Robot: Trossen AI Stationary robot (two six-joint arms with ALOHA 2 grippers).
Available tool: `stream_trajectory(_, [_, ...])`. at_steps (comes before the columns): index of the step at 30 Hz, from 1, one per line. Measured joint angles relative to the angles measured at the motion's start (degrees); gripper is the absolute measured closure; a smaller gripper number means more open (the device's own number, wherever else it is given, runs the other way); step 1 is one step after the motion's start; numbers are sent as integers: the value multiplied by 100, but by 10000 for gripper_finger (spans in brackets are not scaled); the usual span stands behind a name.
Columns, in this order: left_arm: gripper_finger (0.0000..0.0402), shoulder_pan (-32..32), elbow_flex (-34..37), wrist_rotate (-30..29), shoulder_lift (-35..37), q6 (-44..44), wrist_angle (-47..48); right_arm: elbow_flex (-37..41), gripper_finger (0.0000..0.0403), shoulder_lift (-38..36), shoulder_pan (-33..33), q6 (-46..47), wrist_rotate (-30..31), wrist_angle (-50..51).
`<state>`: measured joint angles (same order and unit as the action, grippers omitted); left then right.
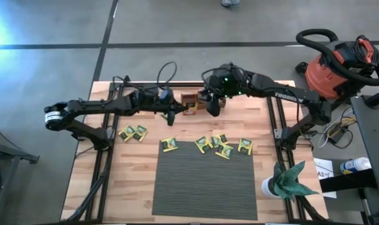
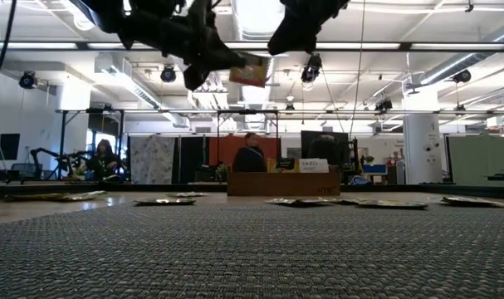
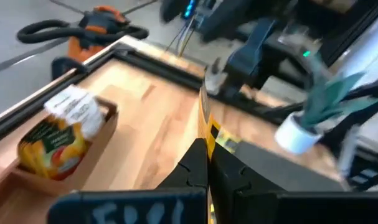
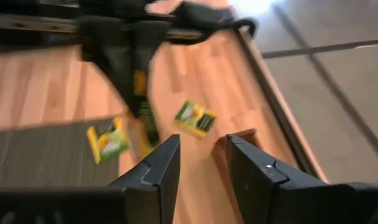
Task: Pick & Place Tea
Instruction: Put the orange tea bag into the middle section of the wooden organizer
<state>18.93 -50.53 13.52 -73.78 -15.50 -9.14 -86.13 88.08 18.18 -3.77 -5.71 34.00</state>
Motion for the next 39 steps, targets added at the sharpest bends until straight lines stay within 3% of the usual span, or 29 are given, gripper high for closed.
stream_trajectory(4, [401,-42,-184,-207,-315,251,-7,-668,284,411,19,-260,-378,877])
stream_trajectory(21, [401,-155,-753,-223,-971,973,-28,-2434,299,1572,10,-967,-377,2938])
stream_trajectory(39, [401,-151,-751,-311,-966,979,-18,-2675,391,1876,6,-1334,-352,3311])
